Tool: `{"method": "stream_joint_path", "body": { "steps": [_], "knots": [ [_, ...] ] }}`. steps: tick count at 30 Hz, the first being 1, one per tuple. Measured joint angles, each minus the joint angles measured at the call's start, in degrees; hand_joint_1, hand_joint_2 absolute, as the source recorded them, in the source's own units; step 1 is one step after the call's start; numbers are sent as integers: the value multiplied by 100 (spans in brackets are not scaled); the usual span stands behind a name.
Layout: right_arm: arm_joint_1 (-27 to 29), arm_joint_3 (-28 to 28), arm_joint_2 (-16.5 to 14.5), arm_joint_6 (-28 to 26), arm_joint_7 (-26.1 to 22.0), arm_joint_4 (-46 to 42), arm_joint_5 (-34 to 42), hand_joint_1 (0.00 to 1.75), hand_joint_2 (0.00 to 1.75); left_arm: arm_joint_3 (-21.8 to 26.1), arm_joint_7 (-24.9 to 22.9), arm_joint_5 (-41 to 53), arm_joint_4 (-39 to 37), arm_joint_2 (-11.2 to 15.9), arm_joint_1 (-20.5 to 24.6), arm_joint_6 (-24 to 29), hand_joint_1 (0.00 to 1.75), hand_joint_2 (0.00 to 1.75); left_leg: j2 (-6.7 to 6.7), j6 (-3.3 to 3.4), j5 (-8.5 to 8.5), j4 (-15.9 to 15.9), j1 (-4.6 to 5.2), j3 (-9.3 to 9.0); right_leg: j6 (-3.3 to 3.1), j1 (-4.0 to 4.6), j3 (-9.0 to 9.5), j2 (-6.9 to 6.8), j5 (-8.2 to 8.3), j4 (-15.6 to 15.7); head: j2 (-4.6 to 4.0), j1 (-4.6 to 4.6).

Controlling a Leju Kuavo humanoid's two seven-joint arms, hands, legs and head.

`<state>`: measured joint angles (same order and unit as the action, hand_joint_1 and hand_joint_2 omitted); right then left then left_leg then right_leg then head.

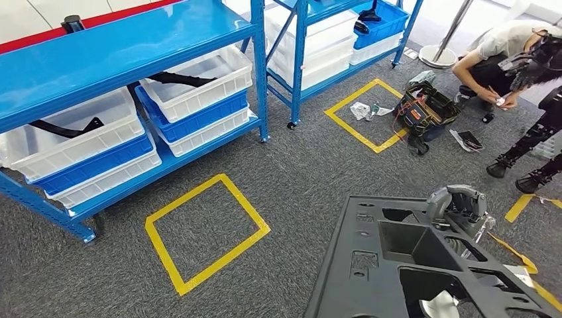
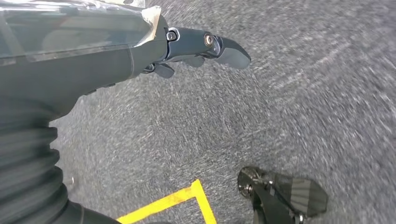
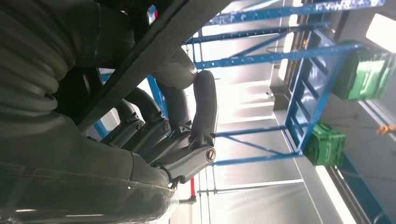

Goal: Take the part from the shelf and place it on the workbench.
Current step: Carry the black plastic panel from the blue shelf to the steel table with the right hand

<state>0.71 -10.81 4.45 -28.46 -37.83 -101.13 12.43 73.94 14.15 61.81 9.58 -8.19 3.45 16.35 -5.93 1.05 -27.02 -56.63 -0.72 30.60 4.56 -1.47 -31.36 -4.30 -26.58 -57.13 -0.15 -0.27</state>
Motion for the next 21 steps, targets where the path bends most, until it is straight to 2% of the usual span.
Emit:
{"method": "stream_joint_path", "body": {
  "steps": [1, 2, 3, 4, 5, 7, 8, 9, 10, 11, 12, 14, 15, 16, 18, 19, 20, 21],
  "knots": [
    [5, 1, 0, -4, 0, -8, -5, 175, 175, 0, 1, 0, -1, 2, 1, -3, 0, 175, -52, -37, -3, 2, 14, -14, -59, 21, -10, 4, 7, 23, 0, -5],
    [12, 4, 1, -7, 0, -16, -9, 175, 175, -1, 2, 0, -3, -2, 3, -4, 0, 175, -112, -70, -3, 10, 8, -32, -117, 33, -33, 84, 22, 19, 0, -12],
    [20, 6, 1, -9, 0, -26, -11, 175, 175, -1, 2, 0, -3, -4, 6, -4, 0, 175, -126, -105, -21, 2, -8, -41, -168, 9, -50, 154, 37, 19, 1, -17],
    [24, 9, 1, -10, 0, -41, -15, 175, 175, -2, 5, 0, -3, -4, 8, -6, 0, 175, -47, -134, -90, -60, -26, -23, -213, -9, -62, 224, 55, 24, 1, -23],
    [25, 14, -2, -11, 0, -57, -22, 175, 175, -2, 9, 0, -3, -5, 7, -9, 0, 175, 90, -155, -226, -223, -42, 40, -267, -29, -64, 290, 79, 33, 1, -34],
    [32, 19, -16, -12, 0, -82, -46, 175, 175, -2, 18, 1, -3, -5, -6, -18, 0, 175, 442, -164, -641, -902, -50, 339, -346, -22, -89, 421, 116, 35, 0, -55],
    [46, 20, -26, -13, 0, -87, -61, 175, 175, -2, 21, 1, -3, -5, -18, -22, 0, 175, 534, -159, -814, -1283, -47, 517, -376, -5, -105, 489, 130, 33, -1, -58],
    [63, 20, -34, -13, 0, -92, -76, 175, 175, -2, 21, 1, -4, -6, -29, -25, 0, 175, 582, -152, -900, -1553, -44, 649, -391, 14, -116, 566, 138, 31, -1, -57],
    [77, 20, -40, -13, 0, -96, -89, 175, 175, -1, 21, 1, -4, -7, -38, -26, 0, 175, 603, -139, -872, -1634, -43, 693, -400, 30, -122, 644, 146, 28, 0, -58],
    [86, 20, -44, -13, 0, -98, -101, 175, 175, -1, 21, 1, -5, -7, -42, -26, 0, 175, 622, -117, -735, -1489, -43, 627, -405, 42, -123, 721, 155, 27, 0, -57],
    [90, 20, -48, -13, 0, -102, -110, 175, 175, -1, 21, 1, -5, -8, -42, -27, 0, 175, 679, -82, -540, -1180, -41, 476, -402, 51, -122, 798, 162, 25, 0, -58],
    [84, 21, -59, -8, 0, -111, -123, 175, 175, -2, 21, 1, -4, 6, -39, -26, 0, 175, 964, 22, -207, -441, -29, 110, -388, 62, -132, 931, 180, 16, -1, -55],
    [80, 22, -66, -3, 0, -119, -128, 175, 175, -2, 21, 2, -4, 16, -39, -25, 0, 175, 1068, 62, -135, -197, -11, -8, -366, 59, -151, 988, 194, 11, -1, -53],
    [77, 22, -73, 2, 0, -125, -132, 175, 175, -2, 20, 2, -3, 27, -38, -23, 0, 175, 1115, 99, -116, -64, 17, -69, -335, 42, -173, 1051, 212, 15, 0, -50],
    [85, 23, -85, 7, 0, -146, -140, 175, 175, -2, 17, 2, -4, 34, -34, -20, 0, 175, 976, 153, -59, 86, 58, -131, -254, 12, -211, 1151, 268, 47, 0, -60],
    [90, 29, -89, 7, 0, -159, -144, 175, 175, -2, 17, 3, -4, 32, -32, -19, 0, 175, 901, 175, -1, 184, 58, -177, -231, 9, -244, 1093, 270, 27, 0, -62],
    [87, 38, -90, 7, 0, -170, -149, 175, 175, -2, 17, 3, -4, 29, -31, -18, 0, 175, 815, 191, 61, 281, 44, -222, -227, 20, -318, 967, 215, -92, 0, -52],
    [79, 46, -90, 7, 0, -181, -153, 175, 175, -2, 16, 4, -4, 23, -34, -19, 0, 175, 719, 191, 111, 357, 20, -254, -241, 32, -449, 805, 94, -346, 0, -31]
  ]
}}
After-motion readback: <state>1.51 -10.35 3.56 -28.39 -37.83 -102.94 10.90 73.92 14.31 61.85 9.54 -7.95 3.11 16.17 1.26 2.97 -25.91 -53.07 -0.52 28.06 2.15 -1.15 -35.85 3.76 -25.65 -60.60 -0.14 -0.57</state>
